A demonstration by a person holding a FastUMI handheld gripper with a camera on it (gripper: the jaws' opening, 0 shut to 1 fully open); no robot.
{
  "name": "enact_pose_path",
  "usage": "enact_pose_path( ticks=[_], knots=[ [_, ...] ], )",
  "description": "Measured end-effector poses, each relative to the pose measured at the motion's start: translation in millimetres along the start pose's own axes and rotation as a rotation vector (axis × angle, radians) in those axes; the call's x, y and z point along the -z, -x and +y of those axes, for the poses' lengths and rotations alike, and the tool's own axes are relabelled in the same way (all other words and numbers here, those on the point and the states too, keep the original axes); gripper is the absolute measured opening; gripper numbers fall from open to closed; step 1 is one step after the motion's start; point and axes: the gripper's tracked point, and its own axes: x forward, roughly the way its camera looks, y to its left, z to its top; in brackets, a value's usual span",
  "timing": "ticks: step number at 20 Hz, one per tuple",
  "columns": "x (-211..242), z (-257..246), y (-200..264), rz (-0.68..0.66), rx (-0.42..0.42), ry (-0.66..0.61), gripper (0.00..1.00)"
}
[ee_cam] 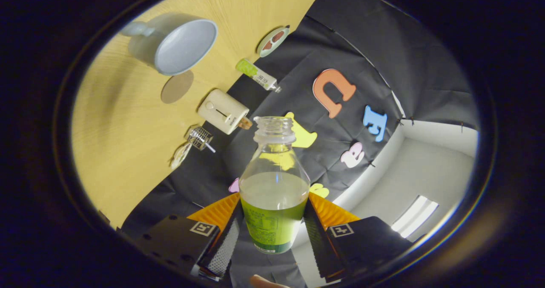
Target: Take the bottle from table, then pour the juice into the cup, finally place the bottle on the coaster
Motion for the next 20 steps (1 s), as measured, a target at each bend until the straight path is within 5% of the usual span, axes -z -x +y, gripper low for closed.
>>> enact_pose_path(
  ticks=[8, 20],
  knots=[
    [4, 18, -1, 0.077, -0.126, -0.293, 0.82],
    [-35, 60, 10, 0.153, -0.484, -0.906, 0.82]
  ],
)
